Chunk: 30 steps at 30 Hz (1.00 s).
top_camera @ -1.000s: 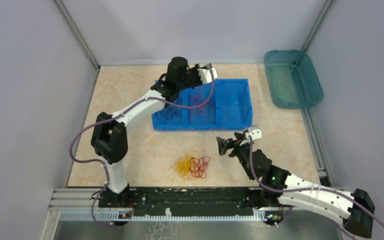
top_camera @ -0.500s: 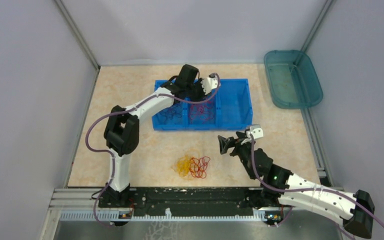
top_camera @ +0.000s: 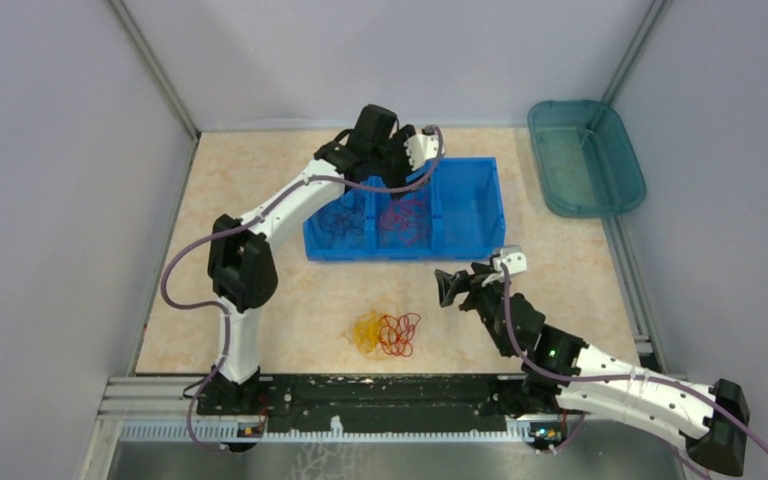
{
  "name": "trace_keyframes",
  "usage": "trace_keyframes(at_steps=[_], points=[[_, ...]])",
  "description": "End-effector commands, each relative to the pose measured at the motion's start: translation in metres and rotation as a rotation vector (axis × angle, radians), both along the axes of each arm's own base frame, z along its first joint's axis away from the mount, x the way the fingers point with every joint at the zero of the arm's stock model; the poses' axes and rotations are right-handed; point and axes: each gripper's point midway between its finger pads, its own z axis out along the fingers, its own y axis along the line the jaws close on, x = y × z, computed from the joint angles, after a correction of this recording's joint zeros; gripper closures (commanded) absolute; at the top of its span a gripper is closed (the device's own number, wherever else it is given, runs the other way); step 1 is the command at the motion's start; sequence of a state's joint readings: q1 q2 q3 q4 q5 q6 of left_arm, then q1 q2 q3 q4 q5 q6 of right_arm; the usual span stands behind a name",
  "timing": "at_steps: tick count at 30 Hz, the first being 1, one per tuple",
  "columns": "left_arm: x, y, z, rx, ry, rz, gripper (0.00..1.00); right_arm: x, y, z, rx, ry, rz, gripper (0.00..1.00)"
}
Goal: Untangle the cables
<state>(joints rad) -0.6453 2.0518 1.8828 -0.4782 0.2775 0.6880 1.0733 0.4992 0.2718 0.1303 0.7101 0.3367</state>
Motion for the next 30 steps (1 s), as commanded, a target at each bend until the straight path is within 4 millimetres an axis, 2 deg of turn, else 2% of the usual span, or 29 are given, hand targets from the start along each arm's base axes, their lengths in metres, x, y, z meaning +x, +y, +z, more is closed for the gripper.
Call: trace_keyframes(at_steps=[1, 3, 7, 9, 12, 15, 18, 19, 21, 22, 24, 30], points=[[-0.003, -0.003, 0.002, 0.043, 0.003, -0.074, 0.15, -0.001, 0.005, 0.031, 0.079, -0.014, 0.01, 0.15], [0.0, 0.0, 0.0, 0.045, 0.005, -0.062, 0.15, -0.002, 0.005, 0.03, 0.075, -0.003, 0.012, 0.15], [0.006, 0.01, -0.02, 0.085, 0.003, -0.031, 0.16, -0.003, 0.007, 0.032, 0.074, 0.006, 0.024, 0.15], [0.017, 0.014, -0.012, 0.074, -0.032, 0.027, 0.17, -0.004, 0.011, 0.032, 0.066, 0.012, 0.044, 0.15], [0.017, 0.018, 0.027, -0.027, -0.003, 0.041, 0.16, -0.008, 0.023, 0.024, 0.021, 0.028, 0.11, 0.15], [-0.015, 0.024, 0.056, -0.072, 0.061, -0.03, 0.11, -0.017, 0.045, 0.008, -0.016, 0.069, 0.223, 0.15], [-0.055, 0.038, 0.07, -0.083, 0.095, -0.088, 0.08, -0.032, 0.073, -0.019, -0.045, 0.139, 0.375, 0.16], [-0.072, 0.047, 0.08, -0.095, 0.09, -0.098, 0.02, -0.036, 0.078, -0.027, -0.045, 0.163, 0.404, 0.16], [-0.1, 0.06, 0.075, -0.091, 0.123, -0.121, 0.0, -0.043, 0.087, -0.045, -0.048, 0.212, 0.462, 0.19], [-0.115, 0.068, 0.065, -0.08, 0.156, -0.125, 0.0, -0.044, 0.09, -0.051, -0.047, 0.235, 0.473, 0.21], [-0.135, 0.081, 0.062, -0.08, 0.175, -0.117, 0.0, -0.046, 0.094, -0.059, -0.046, 0.267, 0.489, 0.25], [-0.176, 0.104, 0.063, -0.11, 0.204, -0.101, 0.0, -0.056, 0.104, -0.087, -0.072, 0.352, 0.545, 0.34]])
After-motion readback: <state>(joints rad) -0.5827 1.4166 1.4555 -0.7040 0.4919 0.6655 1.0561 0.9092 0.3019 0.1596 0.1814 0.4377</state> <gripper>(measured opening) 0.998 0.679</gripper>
